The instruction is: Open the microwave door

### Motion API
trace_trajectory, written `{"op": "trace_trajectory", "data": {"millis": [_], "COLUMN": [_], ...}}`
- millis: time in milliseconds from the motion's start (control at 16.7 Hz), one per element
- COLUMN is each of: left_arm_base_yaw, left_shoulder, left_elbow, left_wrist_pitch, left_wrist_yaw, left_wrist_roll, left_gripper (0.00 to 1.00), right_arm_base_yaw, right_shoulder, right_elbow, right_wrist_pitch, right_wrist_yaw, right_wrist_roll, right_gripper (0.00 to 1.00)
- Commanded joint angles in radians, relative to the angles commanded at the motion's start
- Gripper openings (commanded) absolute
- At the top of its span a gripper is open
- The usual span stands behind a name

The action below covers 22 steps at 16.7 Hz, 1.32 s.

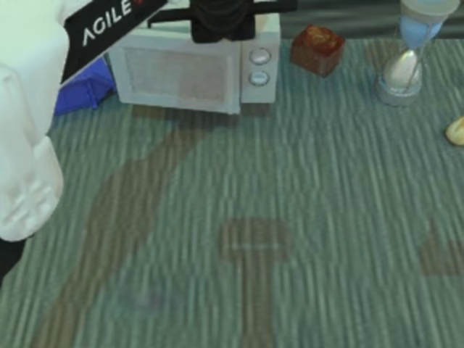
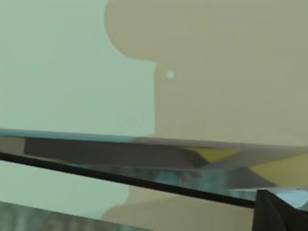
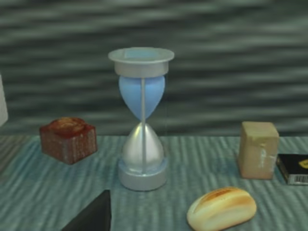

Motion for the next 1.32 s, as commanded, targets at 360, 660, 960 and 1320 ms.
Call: {"op": "trace_trajectory", "data": {"millis": [360,660,960,1320], "left_arm_base_yaw": [0.0,0.0,0.01,0.012], "left_shoulder": [0.0,0.0,-0.063,-0.132], "left_elbow": [0.0,0.0,0.034,-0.197], "left_wrist_pitch": [0.0,0.0,0.016,0.11], "left_wrist_yaw": [0.0,0.0,0.001,0.046], "left_wrist_roll": [0.0,0.0,0.013,0.103], "left_gripper": [0.0,0.0,0.0,0.0], "right_arm_base_yaw": [0.0,0.0,0.0,0.0], "right_shoulder": [0.0,0.0,0.0,0.0], "right_elbow": [0.0,0.0,0.0,0.0], "right_wrist_pitch": [0.0,0.0,0.0,0.0], "right_wrist_yaw": [0.0,0.0,0.0,0.0], "right_wrist_roll": [0.0,0.0,0.0,0.0], "right_gripper": [1.0,1.0,1.0,1.0]}}
